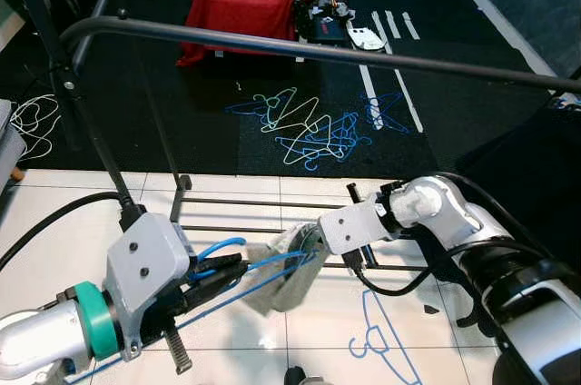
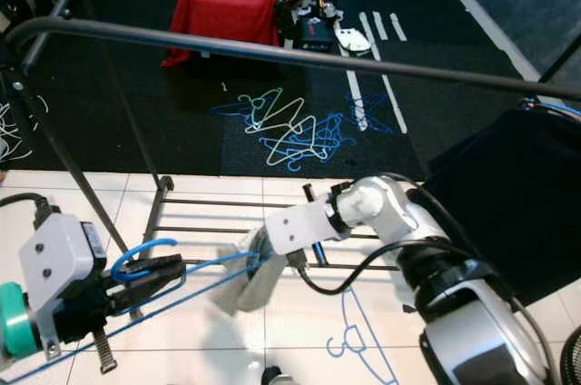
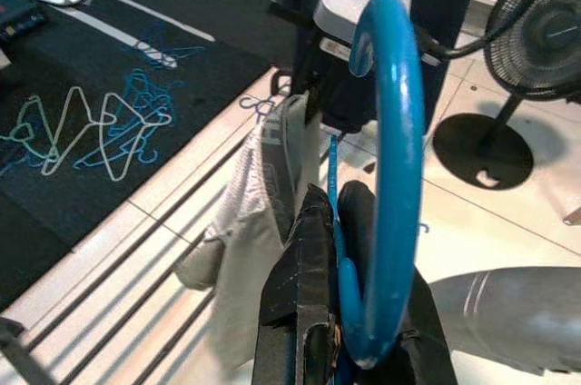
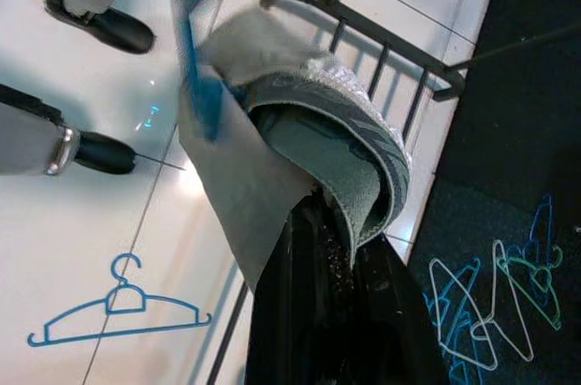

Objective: Hang hanger

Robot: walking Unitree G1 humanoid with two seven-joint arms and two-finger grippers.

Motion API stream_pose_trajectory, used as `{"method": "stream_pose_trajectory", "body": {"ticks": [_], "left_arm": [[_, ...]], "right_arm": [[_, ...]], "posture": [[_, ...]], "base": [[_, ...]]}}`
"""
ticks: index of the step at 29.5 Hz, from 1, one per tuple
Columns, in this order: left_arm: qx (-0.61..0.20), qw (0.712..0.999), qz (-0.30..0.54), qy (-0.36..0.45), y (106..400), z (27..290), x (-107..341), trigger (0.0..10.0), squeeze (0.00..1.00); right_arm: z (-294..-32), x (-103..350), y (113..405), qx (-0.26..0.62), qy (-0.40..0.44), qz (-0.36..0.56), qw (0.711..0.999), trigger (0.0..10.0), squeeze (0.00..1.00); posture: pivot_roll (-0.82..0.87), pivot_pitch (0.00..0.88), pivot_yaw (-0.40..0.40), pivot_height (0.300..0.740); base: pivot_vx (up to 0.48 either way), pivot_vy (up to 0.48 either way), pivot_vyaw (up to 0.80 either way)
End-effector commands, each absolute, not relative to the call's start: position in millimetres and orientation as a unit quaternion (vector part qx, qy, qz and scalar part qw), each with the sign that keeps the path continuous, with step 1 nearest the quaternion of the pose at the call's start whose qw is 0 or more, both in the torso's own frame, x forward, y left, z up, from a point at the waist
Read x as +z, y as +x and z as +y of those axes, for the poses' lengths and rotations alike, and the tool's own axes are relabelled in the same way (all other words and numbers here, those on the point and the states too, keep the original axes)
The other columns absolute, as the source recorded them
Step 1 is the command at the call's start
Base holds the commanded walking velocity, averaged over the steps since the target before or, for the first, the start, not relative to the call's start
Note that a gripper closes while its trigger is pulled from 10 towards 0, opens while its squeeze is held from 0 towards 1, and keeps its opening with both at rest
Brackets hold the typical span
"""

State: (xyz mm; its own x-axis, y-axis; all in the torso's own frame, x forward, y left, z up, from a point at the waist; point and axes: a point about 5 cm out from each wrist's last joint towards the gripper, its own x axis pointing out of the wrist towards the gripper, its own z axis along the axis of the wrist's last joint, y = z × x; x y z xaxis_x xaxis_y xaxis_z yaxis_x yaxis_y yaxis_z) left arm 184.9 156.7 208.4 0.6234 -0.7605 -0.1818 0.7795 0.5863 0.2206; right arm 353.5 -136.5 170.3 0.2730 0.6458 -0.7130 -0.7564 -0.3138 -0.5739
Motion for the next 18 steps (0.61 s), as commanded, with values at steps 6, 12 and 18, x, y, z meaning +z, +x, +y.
{"method": "stream_pose_trajectory", "body": {"ticks": [6, 12, 18], "left_arm": [[-0.416, 0.897, 0.034, 0.143, 189.0, 155.9, 206.7, 10.0, 0.0], [-0.379, 0.916, 0.021, 0.132, 198.9, 151.4, 206.9, 10.0, 0.0], [-0.375, 0.919, 0.024, 0.124, 198.1, 148.2, 205.3, 10.0, 0.0]], "right_arm": [[-135.6, 174.9, 355.0, 0.6, -0.542, 0.04, 0.587, 10.0, 0.0], [-131.8, 177.3, 353.8, 0.609, -0.533, 0.032, 0.586, 10.0, 0.0], [-128.9, 178.9, 354.3, 0.613, -0.53, 0.025, 0.585, 10.0, 0.0]], "posture": [[0.03, 0.15, -0.002, 0.74], [0.03, 0.15, -0.003, 0.74], [0.03, 0.15, -0.006, 0.74]], "base": [[0.0, 0.0, 0.0], [0.0, 0.0, 0.0], [0.0, 0.0, 0.0]]}}
